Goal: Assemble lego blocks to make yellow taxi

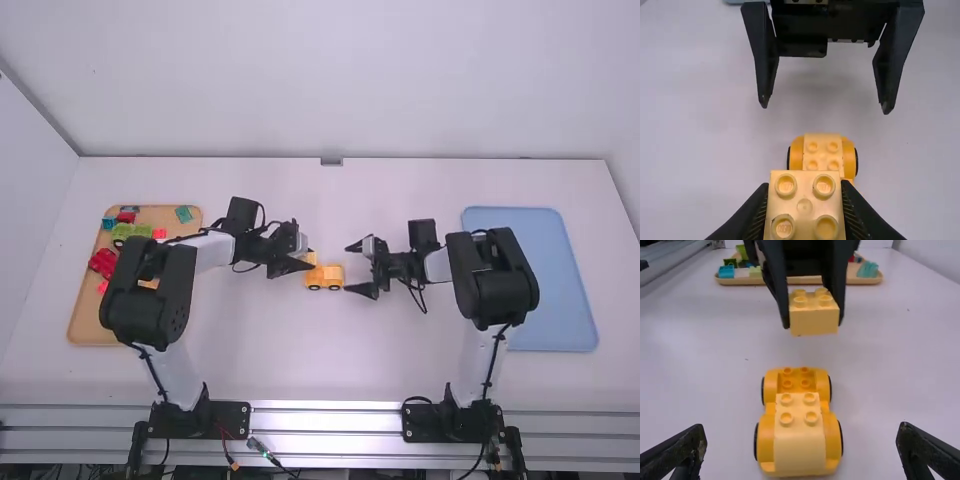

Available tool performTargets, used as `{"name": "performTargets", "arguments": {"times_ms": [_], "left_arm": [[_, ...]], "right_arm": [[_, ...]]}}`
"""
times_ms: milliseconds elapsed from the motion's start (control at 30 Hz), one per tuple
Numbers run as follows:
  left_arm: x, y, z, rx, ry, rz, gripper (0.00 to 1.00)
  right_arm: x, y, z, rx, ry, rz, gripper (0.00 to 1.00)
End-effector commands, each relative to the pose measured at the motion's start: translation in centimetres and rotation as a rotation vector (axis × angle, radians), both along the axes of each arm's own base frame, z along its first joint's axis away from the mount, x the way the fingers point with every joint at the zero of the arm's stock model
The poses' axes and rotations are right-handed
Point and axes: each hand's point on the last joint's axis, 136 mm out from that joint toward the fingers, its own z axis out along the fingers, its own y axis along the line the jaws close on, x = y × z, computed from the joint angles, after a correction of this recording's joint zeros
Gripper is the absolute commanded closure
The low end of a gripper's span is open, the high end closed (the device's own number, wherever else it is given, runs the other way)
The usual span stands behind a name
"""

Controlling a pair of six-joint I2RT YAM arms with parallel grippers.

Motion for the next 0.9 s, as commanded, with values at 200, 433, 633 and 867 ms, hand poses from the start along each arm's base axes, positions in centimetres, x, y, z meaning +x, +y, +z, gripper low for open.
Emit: {"name": "performTargets", "arguments": {"times_ms": [200, 433, 633, 867], "left_arm": [[-0.6, -0.2, -0.4, 0.000, 0.048, 0.007, 0.98], [-0.6, -0.1, -0.4, 0.004, 0.048, 0.009, 0.98], [-0.6, -0.1, -0.5, 0.004, 0.054, 0.009, 0.98], [-0.9, -0.1, -0.7, 0.006, 0.059, 0.007, 0.98]], "right_arm": [[-0.5, -0.6, 0.1, -0.052, -0.014, -0.140, 0.01], [-0.5, 2.1, -0.9, -0.131, -0.020, -0.163, 0.01], [-0.2, 3.2, -2.2, -0.177, -0.002, -0.117, 0.01], [0.3, 4.0, -3.3, -0.137, -0.021, -0.070, 0.01]]}}
